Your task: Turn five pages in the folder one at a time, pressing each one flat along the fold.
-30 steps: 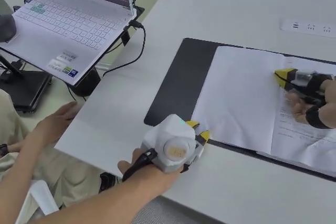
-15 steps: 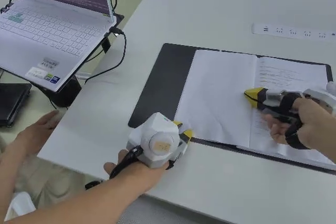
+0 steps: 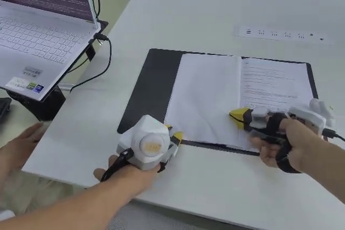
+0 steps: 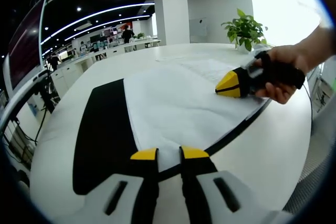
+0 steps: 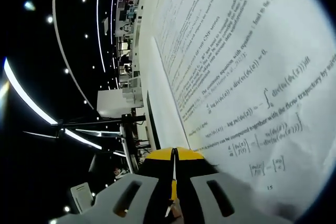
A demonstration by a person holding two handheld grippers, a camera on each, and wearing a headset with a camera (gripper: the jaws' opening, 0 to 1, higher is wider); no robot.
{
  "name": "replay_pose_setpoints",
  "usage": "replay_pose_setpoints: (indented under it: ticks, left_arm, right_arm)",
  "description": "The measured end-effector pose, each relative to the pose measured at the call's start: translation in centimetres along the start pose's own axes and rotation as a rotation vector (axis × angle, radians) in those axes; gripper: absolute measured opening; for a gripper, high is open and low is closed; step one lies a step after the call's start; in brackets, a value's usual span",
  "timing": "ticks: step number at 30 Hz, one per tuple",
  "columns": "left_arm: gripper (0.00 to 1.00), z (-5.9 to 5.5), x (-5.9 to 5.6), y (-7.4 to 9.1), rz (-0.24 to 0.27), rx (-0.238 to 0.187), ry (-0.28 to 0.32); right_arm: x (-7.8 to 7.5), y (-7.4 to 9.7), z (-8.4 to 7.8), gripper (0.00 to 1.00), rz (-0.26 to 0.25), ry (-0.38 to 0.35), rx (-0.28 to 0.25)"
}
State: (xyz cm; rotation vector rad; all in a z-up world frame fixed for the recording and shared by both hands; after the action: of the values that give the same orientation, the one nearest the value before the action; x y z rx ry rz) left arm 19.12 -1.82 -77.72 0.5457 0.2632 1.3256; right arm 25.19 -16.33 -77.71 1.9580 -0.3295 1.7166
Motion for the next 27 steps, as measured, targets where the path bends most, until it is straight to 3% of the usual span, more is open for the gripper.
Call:
replay_pose_setpoints:
  ticks: [23, 27]
  left_arm:
    - [0.14, 0.1, 0.0, 0.1, 0.001, 0.000, -0.007]
    - [0.14, 0.1, 0.0, 0.1, 0.004, -0.001, -0.006]
  right_arm:
    - [-1.6, 2.7, -4.3, 0.00, -0.002, -0.024, 0.018]
    - [-1.6, 3.3, -5.7, 0.00, -0.006, -0.040, 0.030]
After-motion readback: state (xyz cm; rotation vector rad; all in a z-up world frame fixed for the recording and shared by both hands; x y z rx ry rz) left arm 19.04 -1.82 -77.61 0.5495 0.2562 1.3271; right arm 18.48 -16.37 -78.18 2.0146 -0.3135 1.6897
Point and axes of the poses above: the centre of the closed fingertips' face, and the gripper's own axes: y roughly backward along the fingers, x roughly to its left, z roughly out of its top, the point moved 2 cm from there along y, roughly backward along the fingers, and after that the axes turned 9 degrees about z, right-handed, at the moved point
